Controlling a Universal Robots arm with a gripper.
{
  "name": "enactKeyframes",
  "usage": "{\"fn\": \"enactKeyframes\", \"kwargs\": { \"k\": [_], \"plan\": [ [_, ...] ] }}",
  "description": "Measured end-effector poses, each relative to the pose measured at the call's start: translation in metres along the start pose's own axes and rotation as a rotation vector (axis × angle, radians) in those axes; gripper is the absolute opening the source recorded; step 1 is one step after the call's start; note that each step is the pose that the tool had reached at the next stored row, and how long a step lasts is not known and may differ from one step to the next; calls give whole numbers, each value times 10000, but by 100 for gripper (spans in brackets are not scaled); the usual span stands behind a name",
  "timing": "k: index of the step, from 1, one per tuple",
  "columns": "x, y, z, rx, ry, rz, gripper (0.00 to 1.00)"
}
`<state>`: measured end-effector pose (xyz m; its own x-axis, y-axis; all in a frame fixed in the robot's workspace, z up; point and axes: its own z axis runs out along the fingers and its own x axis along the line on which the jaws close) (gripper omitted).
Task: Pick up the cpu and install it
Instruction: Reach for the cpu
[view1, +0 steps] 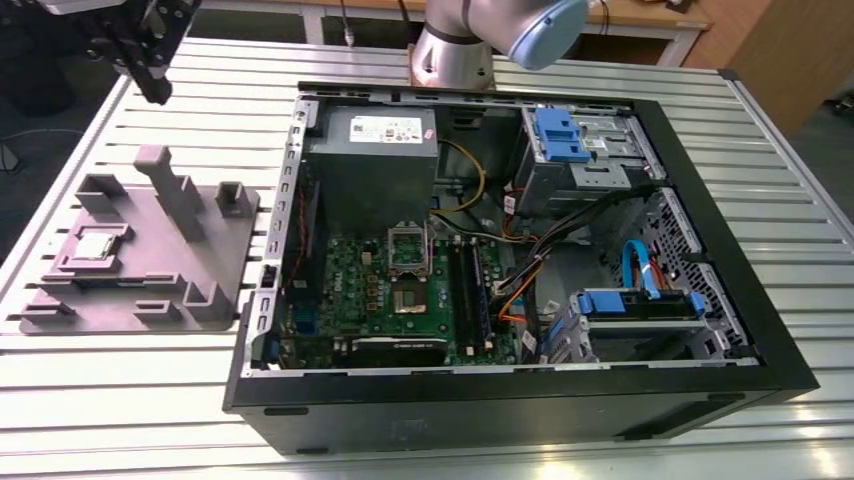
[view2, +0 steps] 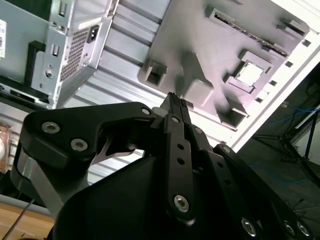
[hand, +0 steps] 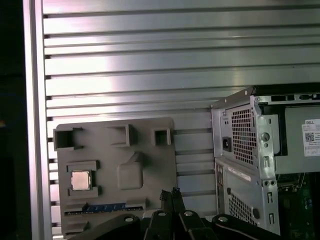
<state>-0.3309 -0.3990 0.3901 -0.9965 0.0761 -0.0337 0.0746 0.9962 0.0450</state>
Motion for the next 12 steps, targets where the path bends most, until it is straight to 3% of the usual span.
{"fn": "enactKeyframes", "kwargs": {
  "k": [12],
  "plan": [
    [378,-32,88,0,0,2,14]
  ]
}}
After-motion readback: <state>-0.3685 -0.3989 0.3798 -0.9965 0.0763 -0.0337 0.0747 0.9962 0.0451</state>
